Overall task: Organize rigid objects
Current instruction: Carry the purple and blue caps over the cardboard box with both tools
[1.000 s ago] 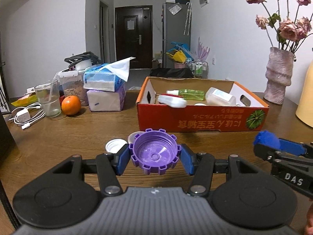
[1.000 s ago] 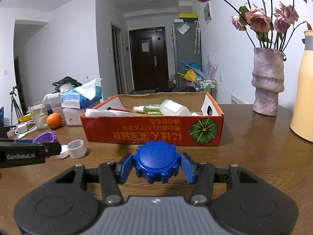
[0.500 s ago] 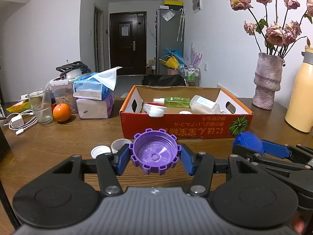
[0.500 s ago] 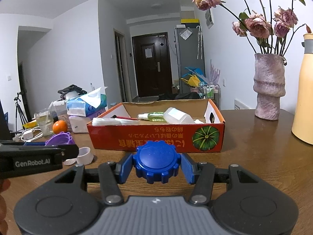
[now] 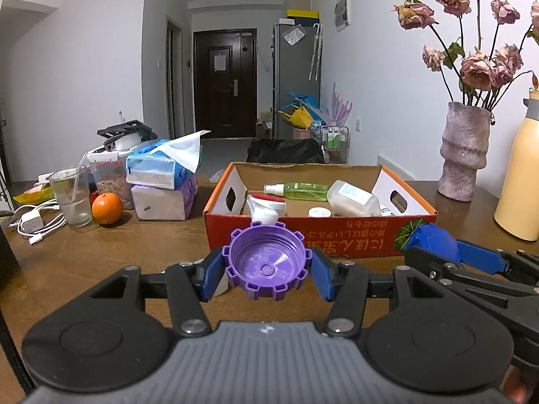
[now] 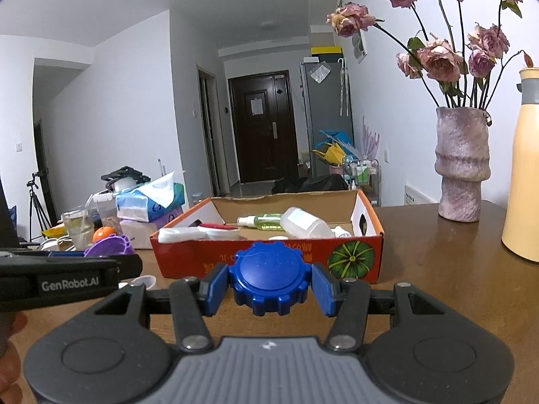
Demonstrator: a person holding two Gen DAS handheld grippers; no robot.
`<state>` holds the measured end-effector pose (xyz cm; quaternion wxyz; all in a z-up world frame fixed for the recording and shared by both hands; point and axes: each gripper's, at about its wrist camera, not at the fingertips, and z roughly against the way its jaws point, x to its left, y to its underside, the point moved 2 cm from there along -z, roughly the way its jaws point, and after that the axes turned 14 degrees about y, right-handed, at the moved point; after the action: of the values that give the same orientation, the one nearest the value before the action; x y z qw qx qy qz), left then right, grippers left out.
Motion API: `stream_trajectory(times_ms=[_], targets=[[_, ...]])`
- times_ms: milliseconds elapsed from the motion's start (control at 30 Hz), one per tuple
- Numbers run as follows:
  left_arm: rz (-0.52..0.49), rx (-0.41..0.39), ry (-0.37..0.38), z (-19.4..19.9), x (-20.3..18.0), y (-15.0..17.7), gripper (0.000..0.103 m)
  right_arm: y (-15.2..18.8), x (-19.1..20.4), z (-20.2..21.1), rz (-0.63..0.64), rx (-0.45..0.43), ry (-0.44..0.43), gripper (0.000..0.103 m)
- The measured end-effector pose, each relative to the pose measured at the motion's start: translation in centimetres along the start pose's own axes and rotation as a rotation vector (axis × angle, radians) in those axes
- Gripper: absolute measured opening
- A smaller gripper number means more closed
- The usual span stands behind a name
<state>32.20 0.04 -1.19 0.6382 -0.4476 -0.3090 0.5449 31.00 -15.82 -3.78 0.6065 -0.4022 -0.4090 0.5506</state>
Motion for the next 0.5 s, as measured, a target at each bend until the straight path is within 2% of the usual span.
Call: stream_trajectory(times_ms=[500], targets=[[-0.004,-0.026,-0.004,-2.1,-1.2,-2.0,0.056,-1.7,-0.7,-2.5,0.000,-0.036,-0.011,0.053]])
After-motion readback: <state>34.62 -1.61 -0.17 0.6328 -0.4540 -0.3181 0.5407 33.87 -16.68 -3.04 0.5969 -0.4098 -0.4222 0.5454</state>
